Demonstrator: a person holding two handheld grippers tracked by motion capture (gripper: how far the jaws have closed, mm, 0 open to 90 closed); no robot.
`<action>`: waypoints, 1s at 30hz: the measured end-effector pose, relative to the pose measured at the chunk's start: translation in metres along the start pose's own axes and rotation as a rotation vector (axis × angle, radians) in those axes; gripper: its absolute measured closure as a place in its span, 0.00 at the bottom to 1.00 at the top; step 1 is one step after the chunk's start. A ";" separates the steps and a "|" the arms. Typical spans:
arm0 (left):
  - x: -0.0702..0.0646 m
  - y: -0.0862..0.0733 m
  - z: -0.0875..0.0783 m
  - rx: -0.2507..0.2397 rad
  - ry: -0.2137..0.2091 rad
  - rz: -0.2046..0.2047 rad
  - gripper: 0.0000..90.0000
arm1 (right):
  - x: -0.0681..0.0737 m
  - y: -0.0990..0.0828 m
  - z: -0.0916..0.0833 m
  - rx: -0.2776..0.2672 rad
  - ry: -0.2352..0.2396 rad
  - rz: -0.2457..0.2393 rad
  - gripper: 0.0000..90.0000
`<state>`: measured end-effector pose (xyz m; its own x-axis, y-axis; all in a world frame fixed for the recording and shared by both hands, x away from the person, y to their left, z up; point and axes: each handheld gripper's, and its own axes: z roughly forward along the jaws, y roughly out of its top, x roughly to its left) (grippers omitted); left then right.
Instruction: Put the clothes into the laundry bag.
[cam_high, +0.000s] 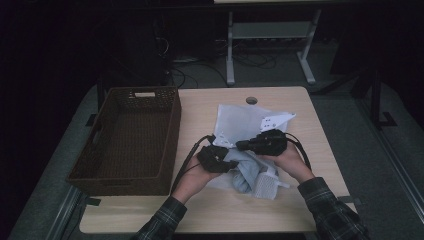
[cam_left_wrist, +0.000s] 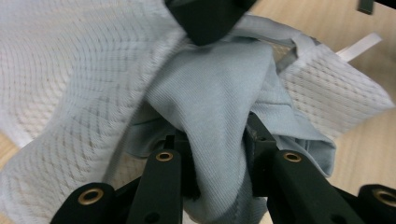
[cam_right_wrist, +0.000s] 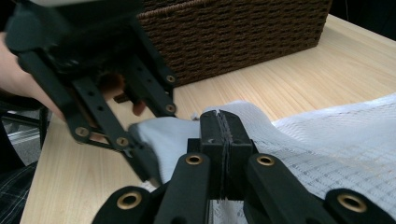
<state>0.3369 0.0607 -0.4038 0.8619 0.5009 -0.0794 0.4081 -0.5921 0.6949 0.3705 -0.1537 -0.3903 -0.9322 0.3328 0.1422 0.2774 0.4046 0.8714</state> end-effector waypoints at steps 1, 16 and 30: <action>0.001 0.000 0.001 0.003 0.009 -0.002 0.80 | 0.000 0.000 0.000 -0.001 0.002 0.000 0.99; 0.013 0.001 0.021 -0.027 0.142 -0.114 0.80 | 0.001 0.000 0.000 0.001 0.008 0.001 0.99; 0.020 -0.011 0.040 -0.017 0.183 -0.133 0.65 | -0.001 -0.004 0.007 0.024 0.011 0.011 0.99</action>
<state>0.3620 0.0524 -0.4419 0.7315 0.6806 -0.0414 0.5077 -0.5031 0.6994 0.3716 -0.1502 -0.3974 -0.9314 0.3283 0.1573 0.2935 0.4216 0.8580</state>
